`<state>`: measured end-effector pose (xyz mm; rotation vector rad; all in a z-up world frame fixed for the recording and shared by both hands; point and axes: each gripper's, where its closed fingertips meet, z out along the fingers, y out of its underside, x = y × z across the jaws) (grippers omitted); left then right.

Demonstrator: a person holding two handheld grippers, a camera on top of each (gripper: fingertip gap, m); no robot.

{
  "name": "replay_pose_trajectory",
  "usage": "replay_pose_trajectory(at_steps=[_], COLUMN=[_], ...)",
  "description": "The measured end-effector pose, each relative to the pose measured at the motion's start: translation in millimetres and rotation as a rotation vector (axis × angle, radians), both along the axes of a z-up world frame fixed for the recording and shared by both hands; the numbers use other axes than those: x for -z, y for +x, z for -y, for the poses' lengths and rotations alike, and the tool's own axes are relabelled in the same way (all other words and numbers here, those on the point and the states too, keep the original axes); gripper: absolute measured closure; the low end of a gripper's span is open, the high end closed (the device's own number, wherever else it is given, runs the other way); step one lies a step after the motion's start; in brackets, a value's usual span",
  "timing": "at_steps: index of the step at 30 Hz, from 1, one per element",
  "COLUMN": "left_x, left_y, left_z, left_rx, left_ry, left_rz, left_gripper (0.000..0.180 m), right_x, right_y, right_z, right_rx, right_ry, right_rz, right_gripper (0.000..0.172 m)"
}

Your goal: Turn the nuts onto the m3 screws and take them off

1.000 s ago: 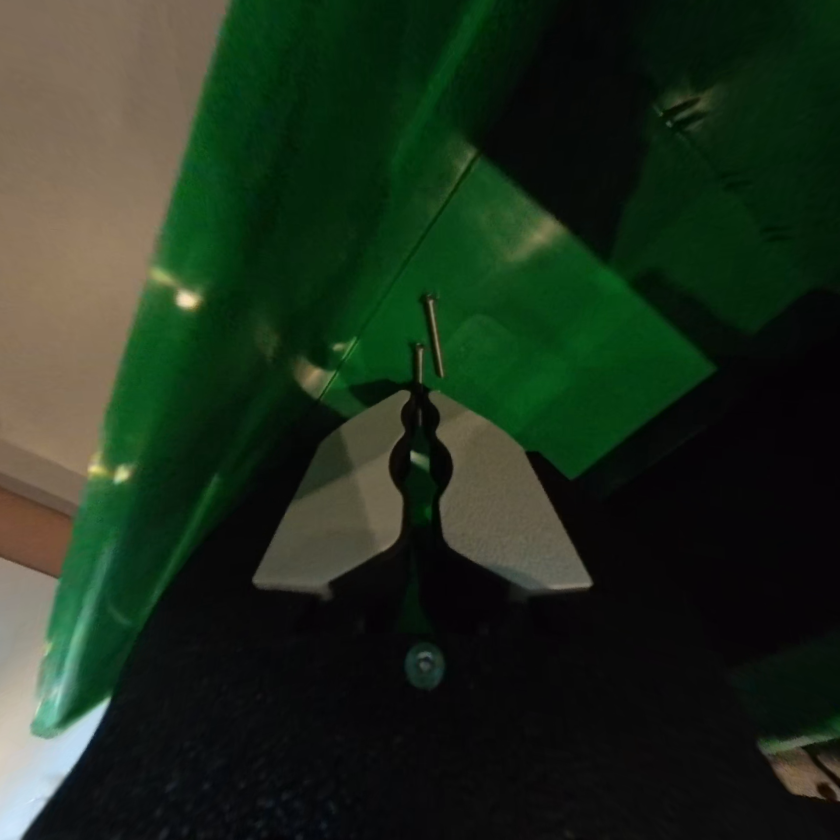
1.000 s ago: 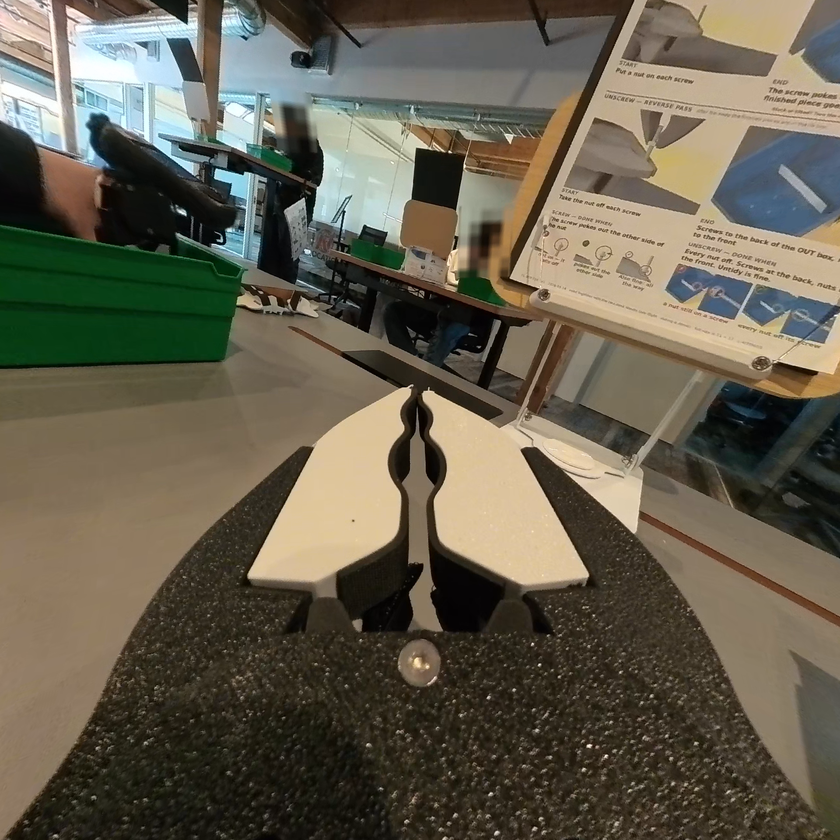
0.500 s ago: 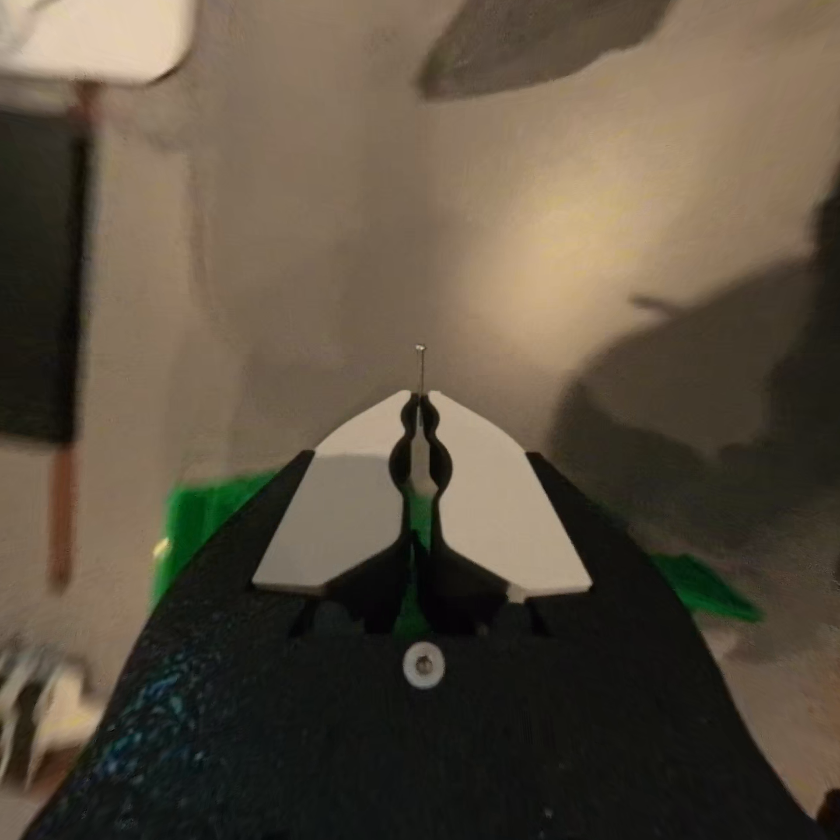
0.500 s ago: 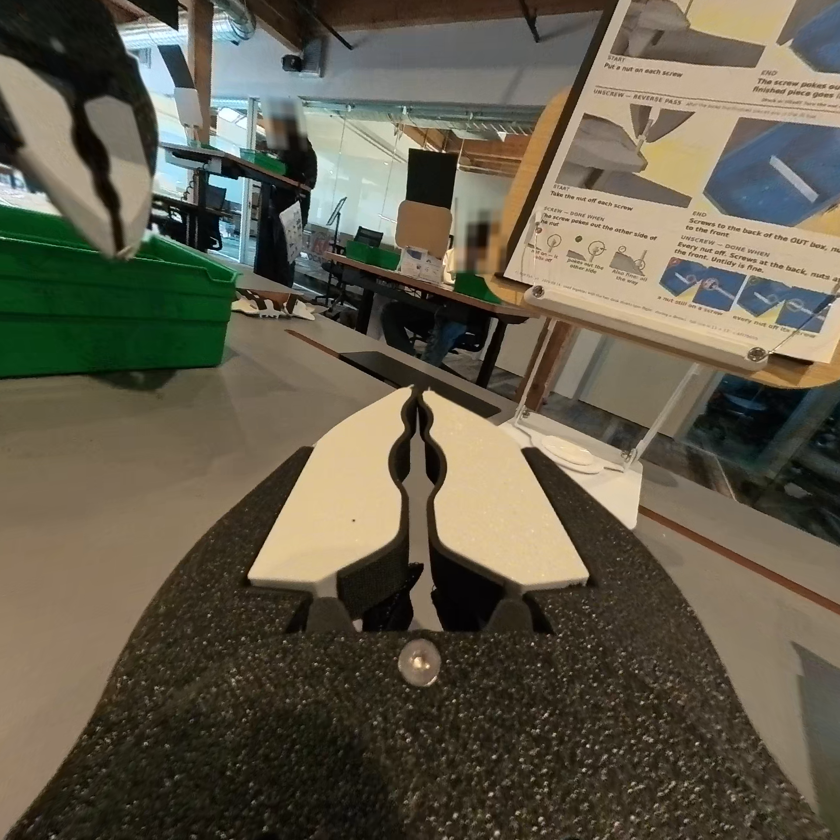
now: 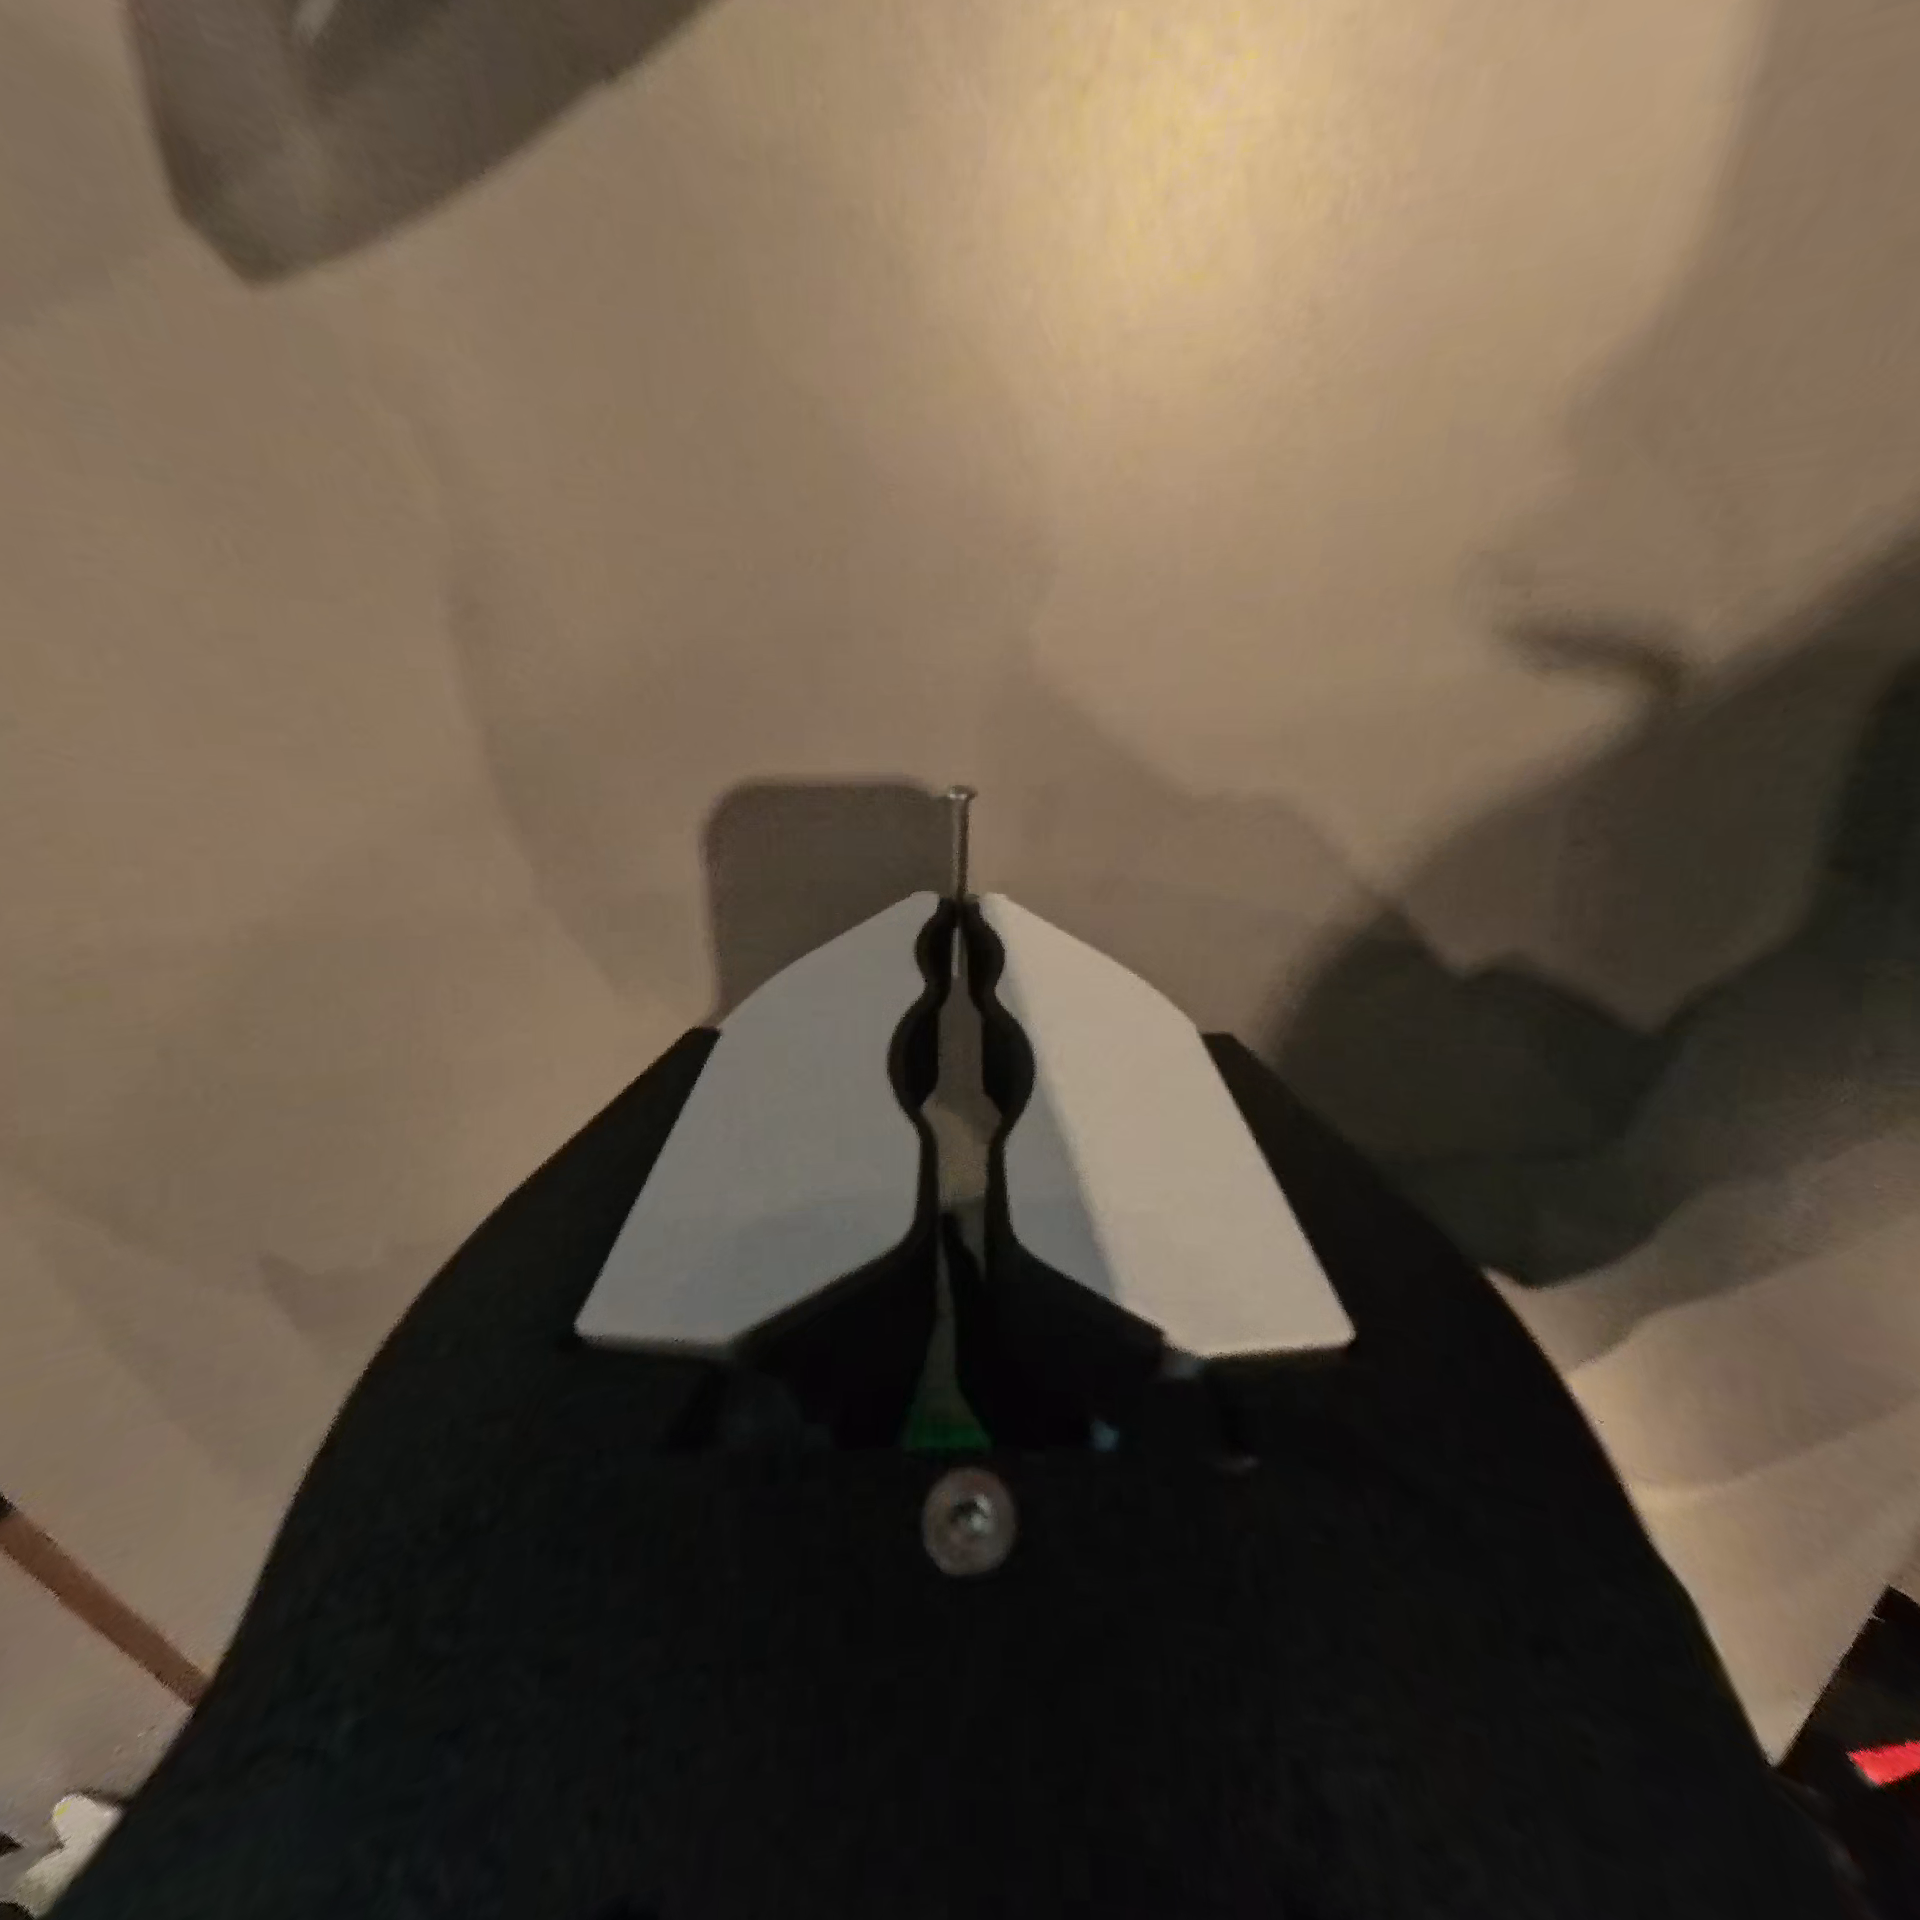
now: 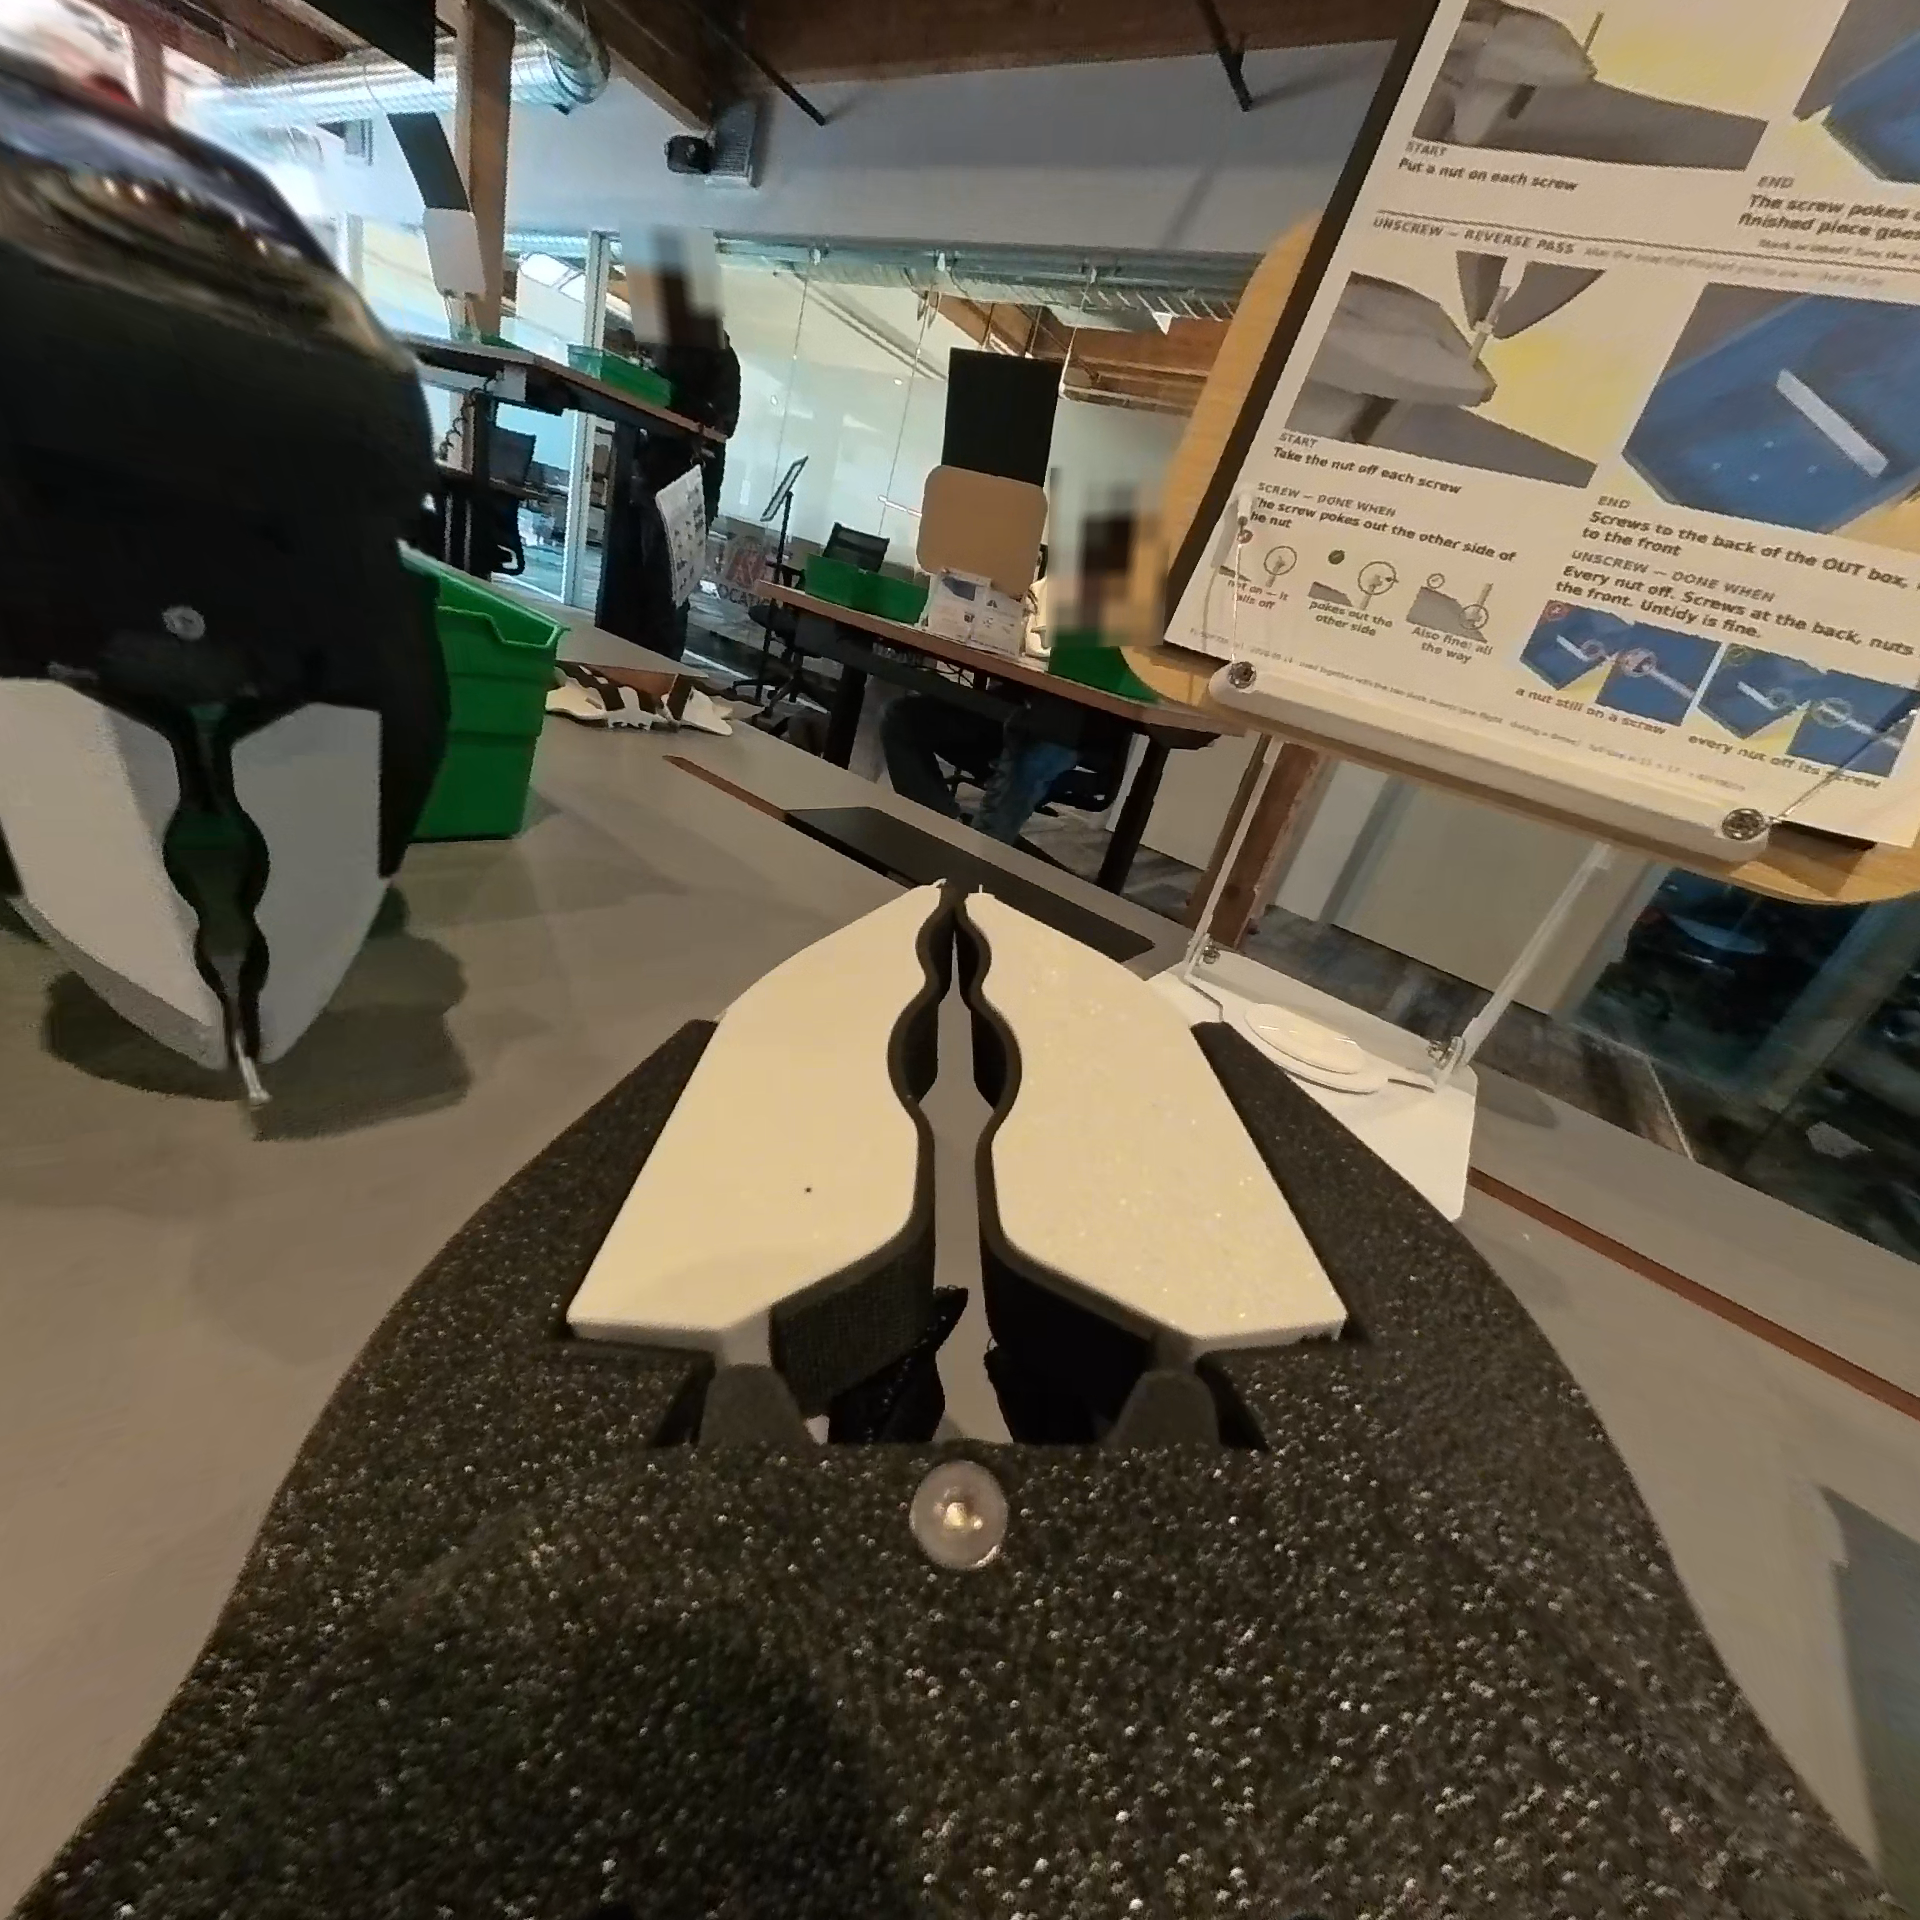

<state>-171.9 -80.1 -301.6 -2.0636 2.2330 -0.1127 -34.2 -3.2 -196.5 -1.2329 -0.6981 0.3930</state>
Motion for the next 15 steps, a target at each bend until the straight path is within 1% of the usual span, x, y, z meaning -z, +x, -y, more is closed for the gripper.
replay_pose_trajectory(at_steps=[6, 9, 11, 12, 13, 14, 15], left_x=[11, 10, 8, 7, 6, 3, 0], left_y=[-4, 0, 7, 10, 12, 14, 17], left_z=[-5, -6, -4, -1, -1, -1, -1], left_rx=[-0.013, -0.022, -0.058, -0.085, -0.117, -0.141, -0.152], left_ry=[0.035, 0.044, 0.009, -0.020, -0.041, -0.058, -0.066], left_rz=[-0.034, -0.003, 0.040, 0.062, 0.081, 0.100, 0.136], left_gripper=[0.178, 0.178, 0.178, 0.173, 0.150, 0.139, 0.135], right_x=[2, 2, 3, 3, 3, 3, 3], right_y=[-3, -5, -5, -6, -6, -6, -6], right_z=[0, 1, 1, 1, 1, 2, 2], right_rx=[-0.008, -0.013, -0.014, -0.015, -0.015, -0.016, -0.016], right_ry=[-0.001, -0.001, -0.001, 0.000, 0.000, 0.001, 0.002], right_rz=[0.016, 0.027, 0.033, 0.035, 0.036, 0.036, 0.035], right_gripper=[0.172, 0.172, 0.172, 0.172, 0.172, 0.172, 0.172])
